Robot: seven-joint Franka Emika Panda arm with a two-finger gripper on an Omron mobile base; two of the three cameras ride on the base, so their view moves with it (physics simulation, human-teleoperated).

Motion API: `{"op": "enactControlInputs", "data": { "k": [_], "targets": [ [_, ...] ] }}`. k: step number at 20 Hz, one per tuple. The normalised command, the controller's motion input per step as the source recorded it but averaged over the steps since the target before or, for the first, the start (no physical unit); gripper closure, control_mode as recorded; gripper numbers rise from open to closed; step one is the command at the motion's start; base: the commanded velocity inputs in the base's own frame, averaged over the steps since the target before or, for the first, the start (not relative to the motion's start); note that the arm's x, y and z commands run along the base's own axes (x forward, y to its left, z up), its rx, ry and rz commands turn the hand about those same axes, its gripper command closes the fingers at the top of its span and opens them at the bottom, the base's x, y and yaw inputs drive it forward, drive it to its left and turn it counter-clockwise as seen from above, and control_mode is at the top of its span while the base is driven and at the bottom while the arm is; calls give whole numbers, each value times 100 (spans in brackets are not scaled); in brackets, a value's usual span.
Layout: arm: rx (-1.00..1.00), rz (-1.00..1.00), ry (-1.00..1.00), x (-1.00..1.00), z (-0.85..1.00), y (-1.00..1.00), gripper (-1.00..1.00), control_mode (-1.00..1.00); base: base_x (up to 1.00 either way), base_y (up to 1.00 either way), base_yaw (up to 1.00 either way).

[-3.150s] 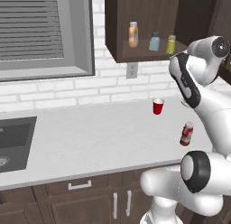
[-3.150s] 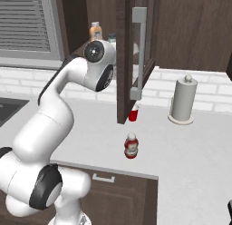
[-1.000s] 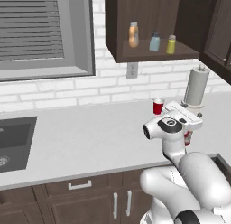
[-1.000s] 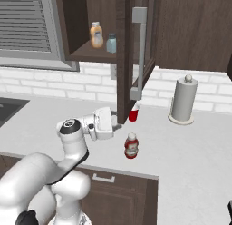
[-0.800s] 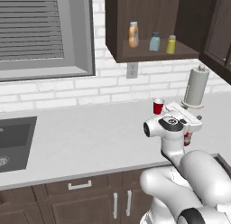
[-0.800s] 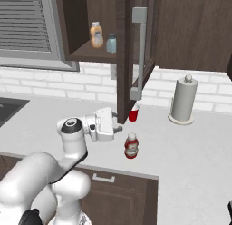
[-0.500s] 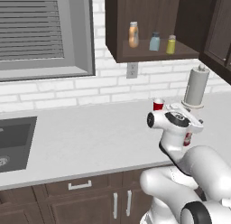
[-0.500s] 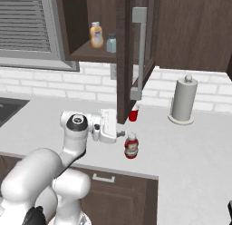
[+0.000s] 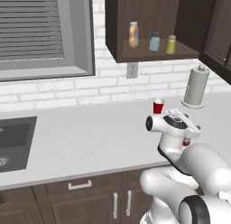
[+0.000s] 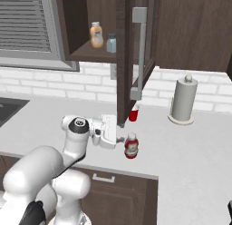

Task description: Put the shaker and condiment bottle from the counter next to their counterparts in the cabinet.

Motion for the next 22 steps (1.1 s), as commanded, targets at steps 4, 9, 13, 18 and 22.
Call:
{"op": "enactControlInputs", "data": {
  "k": [4,9,13,18,22],
  "targets": [
    [-1,0,0,0,-54,0,-100,-100,0,0,0],
    [0,0,0,0,-7,0,-100,-100,0,0,0],
    [0,0,0,2,-9,0,-100,-100,0,0,0],
    [0,1,0,24,-31,-1,-100,-100,0,0,0],
    [1,7,0,26,-22,-10,-100,-100,0,0,0]
  ]
}}
